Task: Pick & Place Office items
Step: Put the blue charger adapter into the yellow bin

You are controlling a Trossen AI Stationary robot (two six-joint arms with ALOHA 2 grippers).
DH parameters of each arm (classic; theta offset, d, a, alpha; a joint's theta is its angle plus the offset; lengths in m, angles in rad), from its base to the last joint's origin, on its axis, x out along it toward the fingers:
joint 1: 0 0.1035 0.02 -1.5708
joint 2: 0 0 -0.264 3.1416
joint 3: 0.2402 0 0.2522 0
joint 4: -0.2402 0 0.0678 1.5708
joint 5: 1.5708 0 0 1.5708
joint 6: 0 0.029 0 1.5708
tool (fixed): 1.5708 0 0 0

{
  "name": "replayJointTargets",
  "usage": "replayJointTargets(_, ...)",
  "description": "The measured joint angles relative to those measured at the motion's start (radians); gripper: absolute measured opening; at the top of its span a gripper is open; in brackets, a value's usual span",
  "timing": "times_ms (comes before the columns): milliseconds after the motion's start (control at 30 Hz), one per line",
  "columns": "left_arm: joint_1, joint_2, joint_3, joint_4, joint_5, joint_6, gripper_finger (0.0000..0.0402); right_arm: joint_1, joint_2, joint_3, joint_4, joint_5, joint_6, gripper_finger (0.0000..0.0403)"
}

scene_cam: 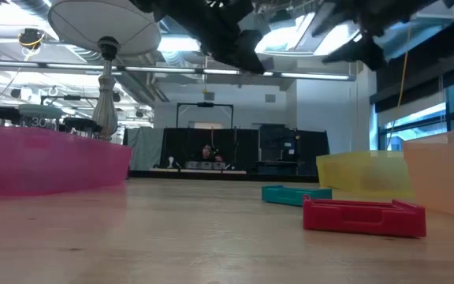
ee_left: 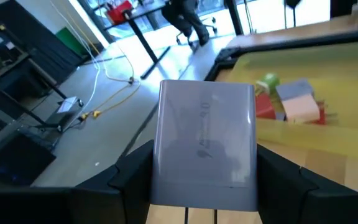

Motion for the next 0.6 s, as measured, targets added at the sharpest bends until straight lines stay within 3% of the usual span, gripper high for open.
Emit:
replayJointTargets(167,0.0,0.0,0.0,0.052,0.0,0.0,0.0214,-0.099,0.033,0.0,0.149,-0.154,0.126,0.0324)
replayJointTargets(400,0.0,0.0,0.0,0.079,0.034,0.0,0.0215,-0.181,0.134,0.0,0.272,-0.342,0.213,0.0378)
replayJointTargets(600,0.0,0.0,0.0,0.09,0.059,-0.01,0.0215,-0.206,0.249,0.0,0.429,-0.374,0.209,0.0398)
